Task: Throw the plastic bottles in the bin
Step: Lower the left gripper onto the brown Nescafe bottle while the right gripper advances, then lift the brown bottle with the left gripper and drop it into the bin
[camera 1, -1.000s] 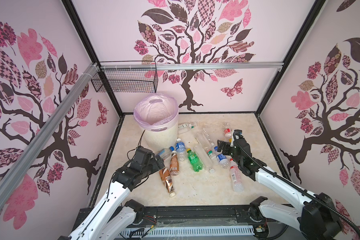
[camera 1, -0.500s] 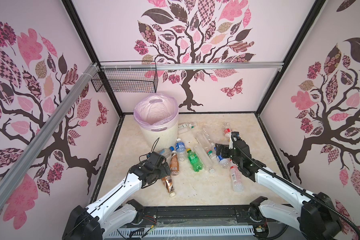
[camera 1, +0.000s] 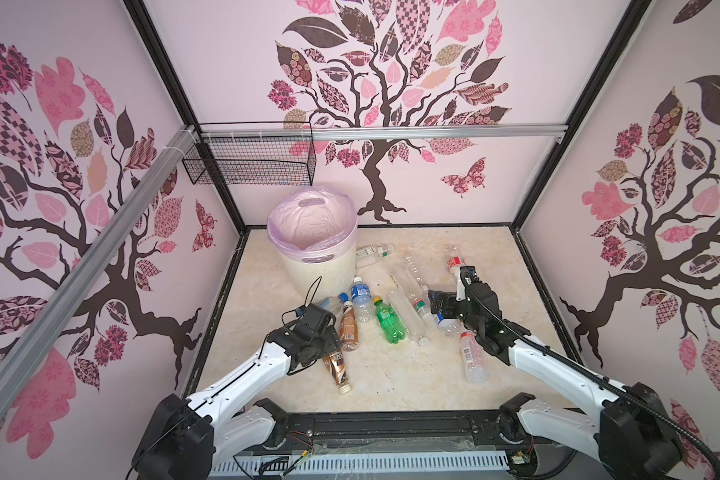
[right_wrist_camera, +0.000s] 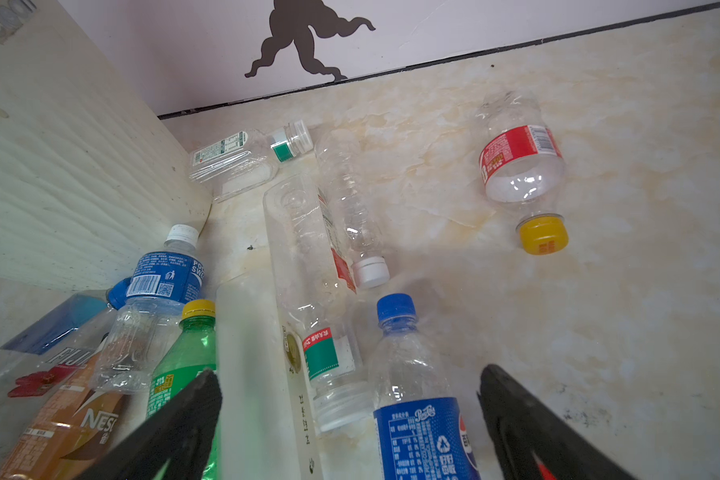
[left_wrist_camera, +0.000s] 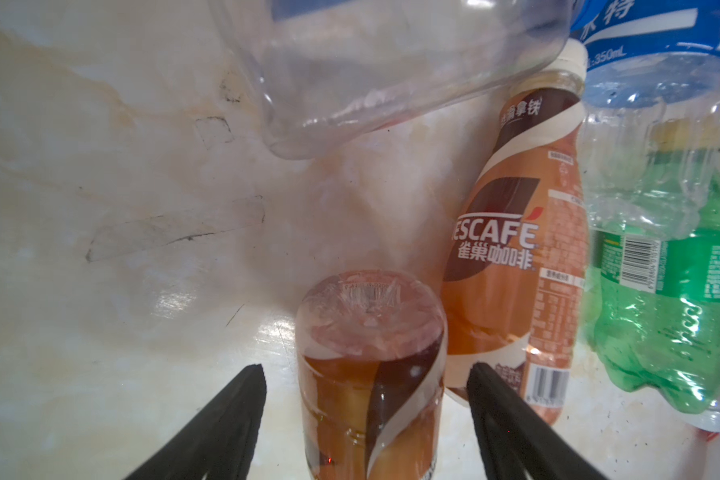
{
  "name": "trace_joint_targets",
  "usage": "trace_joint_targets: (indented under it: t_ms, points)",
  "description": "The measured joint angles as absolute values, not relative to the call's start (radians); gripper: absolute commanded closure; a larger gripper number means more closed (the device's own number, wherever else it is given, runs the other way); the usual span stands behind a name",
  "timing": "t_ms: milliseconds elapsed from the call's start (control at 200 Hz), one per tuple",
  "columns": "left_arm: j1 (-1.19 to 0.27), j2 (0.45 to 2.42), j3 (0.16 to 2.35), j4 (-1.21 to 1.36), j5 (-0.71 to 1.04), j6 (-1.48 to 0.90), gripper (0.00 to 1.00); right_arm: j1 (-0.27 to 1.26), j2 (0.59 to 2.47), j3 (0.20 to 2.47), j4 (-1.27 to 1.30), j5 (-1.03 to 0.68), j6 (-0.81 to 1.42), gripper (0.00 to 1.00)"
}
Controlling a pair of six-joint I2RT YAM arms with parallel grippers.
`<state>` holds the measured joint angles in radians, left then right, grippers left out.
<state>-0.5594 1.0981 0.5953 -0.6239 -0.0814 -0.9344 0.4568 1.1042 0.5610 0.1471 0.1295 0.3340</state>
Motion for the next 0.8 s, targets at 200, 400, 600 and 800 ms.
trace_joint_targets:
  t_ms: [200, 400, 600, 800]
  points:
    - [-0.559, 1.126, 0.572, -0.601, -0.093, -0.931, 0.25, 0.457, 1.104, 0.561, 0.161, 0.13, 0.334, 0.0]
    - [-0.559, 1.159, 0.569, -0.576, -0.099, -0.929, 0.34, 0.457, 1.104, 0.561, 0.162, 0.13, 0.334, 0.01]
    - [-0.559, 1.158, 0.568, -0.568, -0.112, -0.915, 0.53, 0.457, 1.104, 0.561, 0.162, 0.13, 0.334, 0.0]
    - [-0.559, 1.137, 0.562, -0.571, -0.131, -0.916, 0.56, 0.457, 1.104, 0.561, 0.168, 0.13, 0.334, 0.0]
